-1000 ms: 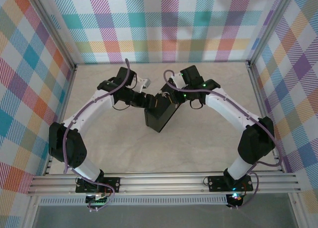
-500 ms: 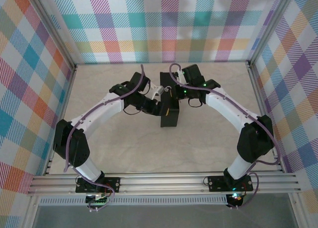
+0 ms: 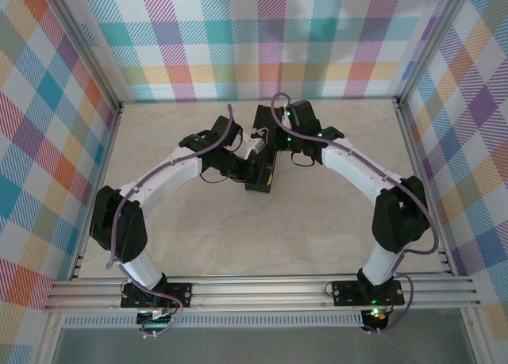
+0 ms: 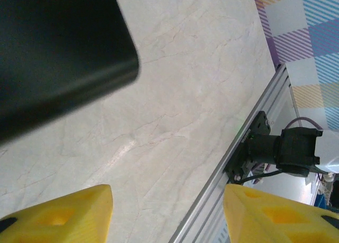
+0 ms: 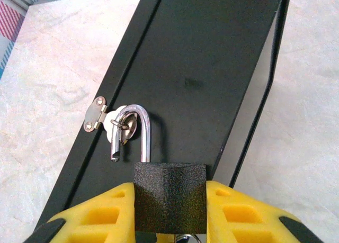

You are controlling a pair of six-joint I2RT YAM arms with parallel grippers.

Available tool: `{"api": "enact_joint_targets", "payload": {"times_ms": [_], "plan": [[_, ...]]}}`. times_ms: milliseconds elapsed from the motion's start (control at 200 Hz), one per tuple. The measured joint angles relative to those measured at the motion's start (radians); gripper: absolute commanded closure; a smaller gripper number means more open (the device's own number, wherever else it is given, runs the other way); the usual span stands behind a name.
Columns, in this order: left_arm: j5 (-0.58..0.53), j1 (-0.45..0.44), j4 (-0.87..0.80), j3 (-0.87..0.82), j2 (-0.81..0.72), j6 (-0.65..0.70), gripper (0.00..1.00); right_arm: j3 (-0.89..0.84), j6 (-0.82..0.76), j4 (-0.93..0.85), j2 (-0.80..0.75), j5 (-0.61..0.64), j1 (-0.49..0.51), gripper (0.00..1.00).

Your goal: Unlock a padlock with a key

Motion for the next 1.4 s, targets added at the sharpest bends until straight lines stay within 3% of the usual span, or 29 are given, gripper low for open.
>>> {"api": "enact_joint_targets", "payload": {"times_ms": [345,575,800,985,1215,1405], "plan": [[-0.025,0.071,-0.066,0.111,-0.027,0.026,0.33,-0.005,-0.051,0.004,-0.005,-0.03,-0.001,0.76],[-0.185,0.128,-0.081,0.19,-0.022,0.031,0.33,-0.005,-0.098,-0.04,-0.018,-0.071,-0.002,0.76],[-0.25,0.124,-0.074,0.203,0.087,0.034,0.36,-0.005,-0.102,-0.071,-0.029,-0.095,-0.002,0.76],[-0.249,0.113,-0.022,0.156,0.105,0.031,0.41,-0.005,-0.096,-0.096,-0.04,-0.102,-0.002,0.77],[-0.182,0.087,0.062,0.113,0.099,0.007,0.62,-0.011,-0.047,-0.09,-0.043,-0.081,-0.002,0.77],[-0.177,0.08,0.111,0.075,0.079,-0.017,0.68,-0.008,-0.011,-0.095,-0.045,-0.04,0.01,0.75]]}}
